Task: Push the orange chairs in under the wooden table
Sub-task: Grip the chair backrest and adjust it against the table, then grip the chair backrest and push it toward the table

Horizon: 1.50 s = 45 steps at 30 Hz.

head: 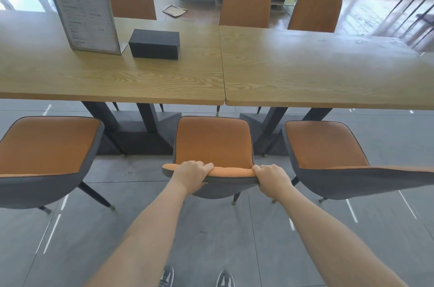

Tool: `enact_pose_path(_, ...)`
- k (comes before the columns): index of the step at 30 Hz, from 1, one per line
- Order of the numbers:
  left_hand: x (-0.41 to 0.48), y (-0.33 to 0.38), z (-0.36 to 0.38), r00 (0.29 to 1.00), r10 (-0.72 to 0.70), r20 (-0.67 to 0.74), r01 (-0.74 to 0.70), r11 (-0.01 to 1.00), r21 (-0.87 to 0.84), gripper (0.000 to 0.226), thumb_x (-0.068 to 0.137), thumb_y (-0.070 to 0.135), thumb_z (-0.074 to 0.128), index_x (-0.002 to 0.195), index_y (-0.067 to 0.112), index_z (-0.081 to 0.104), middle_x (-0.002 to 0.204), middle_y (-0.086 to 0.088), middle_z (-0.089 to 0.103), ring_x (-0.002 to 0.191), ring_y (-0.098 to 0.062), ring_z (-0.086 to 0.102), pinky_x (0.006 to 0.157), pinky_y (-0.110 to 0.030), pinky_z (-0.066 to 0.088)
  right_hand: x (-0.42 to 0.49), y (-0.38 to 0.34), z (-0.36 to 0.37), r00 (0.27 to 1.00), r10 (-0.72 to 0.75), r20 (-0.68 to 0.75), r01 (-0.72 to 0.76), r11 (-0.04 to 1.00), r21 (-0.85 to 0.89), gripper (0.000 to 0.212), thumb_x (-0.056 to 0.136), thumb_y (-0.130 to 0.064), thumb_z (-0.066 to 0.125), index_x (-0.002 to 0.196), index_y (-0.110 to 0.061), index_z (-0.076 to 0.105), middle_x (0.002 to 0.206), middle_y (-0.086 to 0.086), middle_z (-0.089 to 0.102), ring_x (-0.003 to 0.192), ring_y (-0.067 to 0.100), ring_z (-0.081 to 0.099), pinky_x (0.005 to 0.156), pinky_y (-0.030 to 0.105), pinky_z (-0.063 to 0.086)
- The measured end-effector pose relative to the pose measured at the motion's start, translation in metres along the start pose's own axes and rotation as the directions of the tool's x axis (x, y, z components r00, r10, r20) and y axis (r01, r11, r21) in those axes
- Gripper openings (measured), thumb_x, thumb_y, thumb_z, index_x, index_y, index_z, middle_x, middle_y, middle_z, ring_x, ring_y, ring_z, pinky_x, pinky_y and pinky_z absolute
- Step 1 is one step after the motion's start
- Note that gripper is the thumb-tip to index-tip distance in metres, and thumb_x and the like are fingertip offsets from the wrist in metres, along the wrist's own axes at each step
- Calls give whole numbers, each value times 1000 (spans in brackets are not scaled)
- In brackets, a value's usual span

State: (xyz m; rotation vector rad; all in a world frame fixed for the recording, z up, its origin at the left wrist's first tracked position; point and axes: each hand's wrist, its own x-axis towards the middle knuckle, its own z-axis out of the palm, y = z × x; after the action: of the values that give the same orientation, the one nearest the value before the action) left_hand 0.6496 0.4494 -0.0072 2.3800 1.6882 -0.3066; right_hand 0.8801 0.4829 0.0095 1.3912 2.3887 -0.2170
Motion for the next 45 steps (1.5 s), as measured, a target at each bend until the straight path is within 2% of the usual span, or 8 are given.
enact_pose_path(18, 16, 12, -3, 999, 35, -24, -36, 999, -10, 34, 92, 18, 48, 125, 11, 43, 110, -13, 62, 96, -31, 61, 76, -38, 48, 2, 18, -6, 998, 47, -28, -45, 996, 77, 18, 88, -4, 44, 104, -10, 50, 104, 10, 62, 97, 28, 57, 69, 30, 36)
enact_pose_path(23, 14, 12, 1, 997, 25, -69, -25, 1000, 8, 41, 91, 37, 52, 122, 13, 41, 110, -10, 62, 95, -28, 61, 74, -35, 49, 1, 13, -5, 994, 98, -57, -93, 992, 83, 22, 87, -4, 48, 107, -12, 46, 107, 9, 62, 101, 28, 54, 81, 34, 41)
enact_pose_path(26, 7, 5, 1, 996, 29, -81, -32, 999, -34, 58, 89, 49, 49, 133, 14, 34, 127, -7, 54, 113, -25, 54, 90, -35, 46, 5, 16, -10, 993, 92, 72, -98, 991, 87, 45, 87, -16, 57, 126, -14, 36, 128, 10, 52, 117, 29, 46, 97, 41, 38)
enact_pose_path(28, -4, -7, 1, 998, 5, -61, -9, 997, -74, 71, 89, 54, 46, 143, 16, 22, 149, -7, 34, 136, -24, 34, 111, -38, 30, 9, 16, -17, 980, 70, 188, -99, 984, 150, 81, 82, -35, 65, 143, -19, 14, 148, 7, 30, 135, 28, 28, 111, 47, 24)
enact_pose_path(30, -20, -25, 1, 997, -63, -34, 60, 995, -74, 78, 88, 59, 41, 148, 19, 9, 158, -4, 11, 146, -22, 11, 118, -41, 11, 14, 7, -25, 971, 34, 238, -81, 979, 189, 104, 76, -52, 65, 146, -22, -6, 157, 1, 8, 143, 26, 9, 116, 50, 10)
enact_pose_path(33, -49, -55, 4, 984, -174, -41, 173, 984, -35, 77, 91, 61, 30, 148, 20, -1, 159, -2, -1, 147, -20, -2, 119, -42, 0, 27, -26, -34, 981, -12, 191, -22, 984, 176, 104, 78, -66, 50, 144, -22, -18, 157, 1, -12, 145, 22, -8, 116, 45, -4)
enact_pose_path(38, -99, -129, 1, 950, -294, -109, 292, 956, -29, 69, 95, 54, 23, 148, 19, -3, 159, -3, -4, 147, -20, -5, 119, -41, -2, 52, -111, -61, 997, -71, -2, 70, 976, 207, 83, 91, -60, 28, 142, -19, -23, 155, 2, -20, 143, 19, -16, 116, 40, -8)
enact_pose_path(45, -202, -293, 31, 922, -365, -128, 363, 931, -39, 70, 95, 55, 23, 148, 19, -5, 159, -3, -6, 146, -21, -7, 118, -41, -3, 103, -290, -92, 982, -145, -124, 175, 945, 278, 92, 88, -60, 38, 142, -16, -23, 155, 3, -21, 143, 17, -17, 114, 34, -9)
